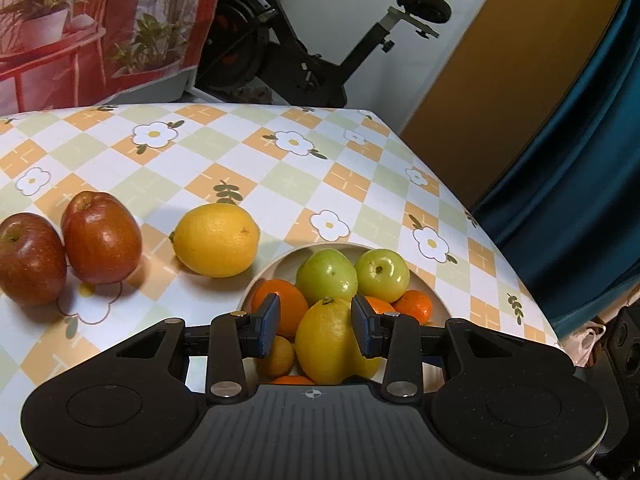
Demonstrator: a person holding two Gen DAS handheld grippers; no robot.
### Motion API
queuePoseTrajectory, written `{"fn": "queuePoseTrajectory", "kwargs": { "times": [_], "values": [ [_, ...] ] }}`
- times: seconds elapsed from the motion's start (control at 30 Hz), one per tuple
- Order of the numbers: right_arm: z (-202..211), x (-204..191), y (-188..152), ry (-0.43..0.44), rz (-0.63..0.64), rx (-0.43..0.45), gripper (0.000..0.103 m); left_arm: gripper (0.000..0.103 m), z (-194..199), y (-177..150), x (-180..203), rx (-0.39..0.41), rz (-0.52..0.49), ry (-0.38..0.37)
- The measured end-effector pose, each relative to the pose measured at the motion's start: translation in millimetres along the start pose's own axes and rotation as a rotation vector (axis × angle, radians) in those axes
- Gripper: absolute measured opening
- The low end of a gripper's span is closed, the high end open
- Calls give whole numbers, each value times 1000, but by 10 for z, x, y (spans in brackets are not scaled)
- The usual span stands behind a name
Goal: Organize fruits
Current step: 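Lower the lemon onto the plate and open the left gripper while the right gripper releases its lemon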
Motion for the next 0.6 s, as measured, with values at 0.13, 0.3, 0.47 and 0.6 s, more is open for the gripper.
{"fn": "queuePoseTrajectory", "kwargs": {
  "times": [0.13,0.3,0.47,0.6],
  "values": [
    [-8,20,-7,0,-8,-2,42,41,112,-31,-79,50,54,20],
    [-12,-9,16,-1,8,3,39,41,377,-66,-198,145,86,83],
    [-31,-11,35,-3,17,0,39,41,609,-58,-335,214,111,146],
    [-29,-25,54,-9,14,-4,39,41,687,-52,-373,239,114,186]
  ]
}}
Point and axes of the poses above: each gripper's, at about its wrist camera, not at the fingertips, and z roughly against the way its jaws point, x to its right, y to its top, the point moved 3 cm from there along -z, roughly the way its jaws point, and after that the axes turned 5 degrees about -y, right-handed, at the moved point
